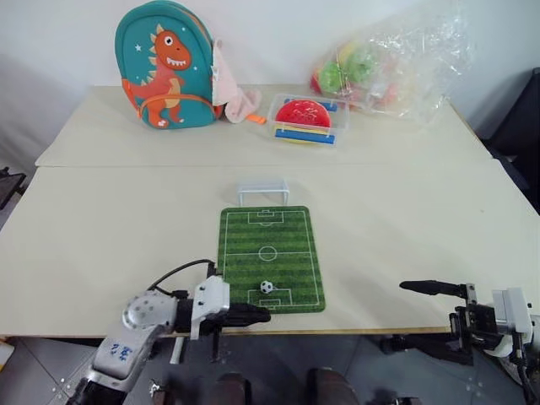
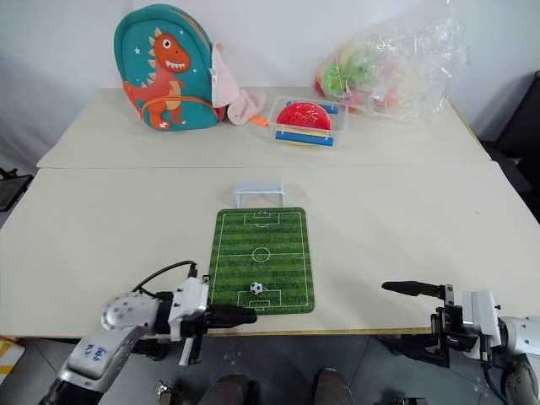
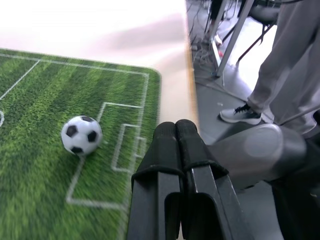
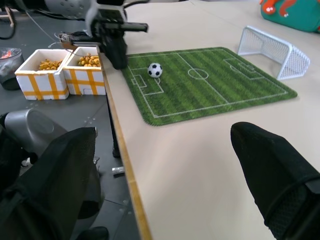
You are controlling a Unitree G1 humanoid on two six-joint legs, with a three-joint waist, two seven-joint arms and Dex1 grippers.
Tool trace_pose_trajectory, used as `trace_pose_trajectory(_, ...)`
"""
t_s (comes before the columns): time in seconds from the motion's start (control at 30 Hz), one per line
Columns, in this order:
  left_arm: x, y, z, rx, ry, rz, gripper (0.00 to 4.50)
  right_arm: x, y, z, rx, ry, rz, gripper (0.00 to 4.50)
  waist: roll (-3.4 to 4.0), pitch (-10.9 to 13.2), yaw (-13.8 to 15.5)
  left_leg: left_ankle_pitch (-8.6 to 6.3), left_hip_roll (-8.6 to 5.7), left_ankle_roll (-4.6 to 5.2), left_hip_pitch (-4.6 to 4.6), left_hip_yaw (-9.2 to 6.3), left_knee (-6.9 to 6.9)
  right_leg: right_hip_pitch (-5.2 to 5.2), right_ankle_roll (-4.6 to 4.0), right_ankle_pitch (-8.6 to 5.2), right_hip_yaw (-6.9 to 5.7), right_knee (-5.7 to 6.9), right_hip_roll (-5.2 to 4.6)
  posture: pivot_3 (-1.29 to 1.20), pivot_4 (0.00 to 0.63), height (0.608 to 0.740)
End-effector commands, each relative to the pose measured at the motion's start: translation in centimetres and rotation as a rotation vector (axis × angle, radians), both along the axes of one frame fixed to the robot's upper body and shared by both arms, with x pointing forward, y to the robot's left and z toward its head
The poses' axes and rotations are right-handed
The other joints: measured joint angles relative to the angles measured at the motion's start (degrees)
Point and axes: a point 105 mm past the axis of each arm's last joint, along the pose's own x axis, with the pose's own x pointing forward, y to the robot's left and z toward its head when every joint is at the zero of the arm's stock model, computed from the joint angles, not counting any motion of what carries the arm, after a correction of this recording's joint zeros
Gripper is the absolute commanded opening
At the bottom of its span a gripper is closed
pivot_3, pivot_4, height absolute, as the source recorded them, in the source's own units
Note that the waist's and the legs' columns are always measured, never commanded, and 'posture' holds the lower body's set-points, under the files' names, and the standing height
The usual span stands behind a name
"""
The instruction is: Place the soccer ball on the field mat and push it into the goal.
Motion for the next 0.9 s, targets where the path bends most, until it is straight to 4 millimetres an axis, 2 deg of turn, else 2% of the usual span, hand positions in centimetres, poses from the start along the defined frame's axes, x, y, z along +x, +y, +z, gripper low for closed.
trace_pose_trajectory(0.03,1.5,-1.1,-0.3,0.01,-0.005,0.017,0.03,-1.4,-0.1,0.0,-0.012,-0.013,0.054,4.5,0.0,0.0,0.1,0.0,-0.01,0.0,0.01,0.0,0.01,0.02,0.0,0.0,0.0,0.0,-0.01,0.0,0.15,0.74)
trace_pose_trajectory(0.2,3.6,-1.9,-0.4,0.017,-0.031,0.075,0.03,-1.9,0.1,-0.3,-0.004,-0.032,0.037,4.5,0.0,0.0,0.1,0.02,-0.04,0.02,0.06,-0.02,0.05,0.12,0.06,0.03,0.0,-0.05,-0.02,0.0,0.15,0.74)
trace_pose_trajectory(0.23,4.2,-2.1,0.1,-0.017,-0.04,0.1,0.03,-1.7,0.3,-0.2,0.012,-0.045,0.012,4.5,0.01,0.0,0.1,0.02,-0.04,0.02,0.07,-0.02,0.05,0.12,0.06,0.03,0.01,-0.04,-0.02,0.0,0.15,0.74)
trace_pose_trajectory(0.37,7.3,-2.0,2.0,-0.12,-0.125,0.263,0.03,-0.1,0.7,0.3,0.089,-0.113,-0.138,4.5,0.01,0.0,0.1,0.06,-0.03,-0.02,0.06,-0.05,0.09,0.12,0.07,0.04,0.0,-0.01,-0.02,0.0,0.15,0.74)
trace_pose_trajectory(0.4,8.2,-1.6,2.9,-0.137,-0.2,0.309,0.03,0.7,0.9,0.5,0.112,-0.152,-0.202,4.5,0.01,0.0,0.1,0.06,-0.03,-0.03,0.06,-0.04,0.09,0.11,0.07,0.04,0.01,0.01,-0.02,0.0,0.15,0.74)
trace_pose_trajectory(0.47,8.7,-1.1,3.9,-0.162,-0.273,0.33,0.03,2.0,1.3,1.0,0.16,-0.195,-0.292,4.5,-0.01,0.0,0.0,0.08,-0.03,-0.07,0.04,-0.04,0.09,0.04,0.07,0.04,0.01,0.03,-0.01,0.0,0.15,0.74)
trace_pose_trajectory(0.57,7.1,0.0,5.0,-0.212,-0.29,0.259,0.03,2.9,2.4,1.3,0.208,-0.21,-0.335,4.5,0.04,0.0,-0.1,0.1,-0.03,-0.1,-0.04,0.04,0.06,-0.15,0.07,0.04,0.06,0.13,-0.02,0.0,0.15,0.74)
trace_pose_trajectory(0.63,6.2,1.4,5.5,-0.217,-0.303,0.249,0.03,3.1,2.9,1.4,0.215,-0.204,-0.334,4.5,0.06,0.0,-0.2,0.1,0.0,-0.11,-0.04,0.05,0.0,-0.19,0.05,0.03,0.05,0.13,-0.01,0.0,0.15,0.74)
trace_pose_trajectory(0.73,3.8,4.5,5.4,-0.17,-0.266,0.222,0.03,3.3,3.1,1.6,0.217,-0.206,-0.33,4.5,0.06,0.0,-0.2,0.09,0.03,-0.12,-0.06,0.0,-0.04,-0.19,0.01,0.01,0.03,0.1,0.0,0.0,0.15,0.74)
trace_pose_trajectory(0.8,2.5,6.9,4.6,-0.09,-0.247,0.239,0.03,3.8,2.8,1.7,0.218,-0.211,-0.343,4.5,0.06,0.0,-0.3,0.09,0.02,-0.1,-0.07,0.01,-0.01,-0.17,0.01,0.01,0.05,0.1,-0.02,0.0,0.15,0.74)
trace_pose_trajectory(0.9,1.2,11.2,4.4,-0.054,-0.197,0.367,0.03,4.6,2.4,2.0,0.208,-0.226,-0.339,4.5,0.06,0.0,-0.6,0.07,0.03,-0.08,-0.03,0.02,-0.02,-0.13,0.01,0.0,0.11,0.08,-0.07,0.0,0.15,0.74)
